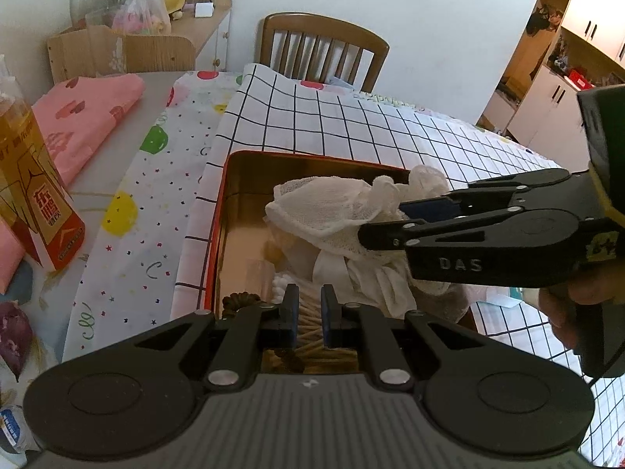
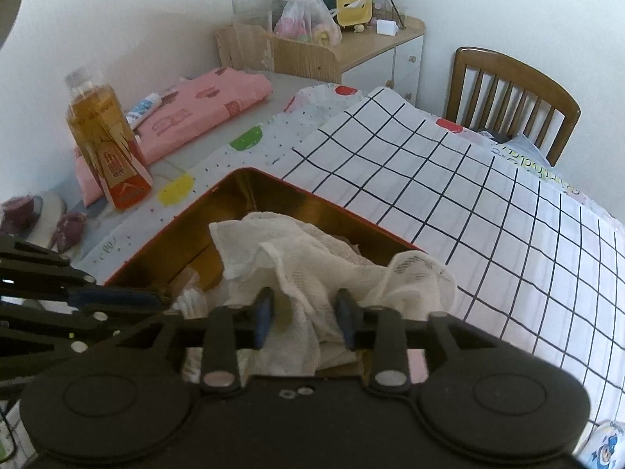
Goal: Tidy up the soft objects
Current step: 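Open the right tool to drop the mesh cloth while the left tool lowers the hair tie into the tin, then withdraw both tools from the tin toward the mask and wipe packet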
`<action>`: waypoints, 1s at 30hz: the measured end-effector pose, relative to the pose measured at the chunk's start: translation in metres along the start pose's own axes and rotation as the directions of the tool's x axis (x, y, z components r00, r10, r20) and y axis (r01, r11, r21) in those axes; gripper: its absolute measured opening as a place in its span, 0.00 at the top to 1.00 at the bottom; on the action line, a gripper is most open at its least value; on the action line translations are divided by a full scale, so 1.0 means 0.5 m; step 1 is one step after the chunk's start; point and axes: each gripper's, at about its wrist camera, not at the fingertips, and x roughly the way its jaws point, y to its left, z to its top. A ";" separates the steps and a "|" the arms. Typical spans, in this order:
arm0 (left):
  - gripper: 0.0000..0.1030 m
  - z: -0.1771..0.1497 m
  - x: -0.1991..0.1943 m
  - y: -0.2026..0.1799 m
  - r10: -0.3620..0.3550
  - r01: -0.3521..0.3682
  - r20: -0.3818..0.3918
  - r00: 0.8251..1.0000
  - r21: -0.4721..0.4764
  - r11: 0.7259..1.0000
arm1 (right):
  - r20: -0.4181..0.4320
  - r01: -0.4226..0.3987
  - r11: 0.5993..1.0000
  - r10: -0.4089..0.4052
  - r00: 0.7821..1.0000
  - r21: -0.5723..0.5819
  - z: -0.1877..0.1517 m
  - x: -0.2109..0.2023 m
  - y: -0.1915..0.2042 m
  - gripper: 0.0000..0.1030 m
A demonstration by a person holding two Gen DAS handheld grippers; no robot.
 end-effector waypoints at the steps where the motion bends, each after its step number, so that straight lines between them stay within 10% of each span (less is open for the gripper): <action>1: 0.89 0.001 -0.001 -0.002 0.001 -0.001 0.001 1.000 0.002 1.000 | 0.005 -0.006 1.000 0.006 1.000 0.006 0.000 -0.005 -0.001 0.61; 30: 0.85 0.018 -0.121 -0.138 -0.020 0.006 0.141 0.990 0.106 0.994 | 0.267 -0.041 0.984 -0.007 0.964 0.174 -0.093 -0.306 -0.076 0.44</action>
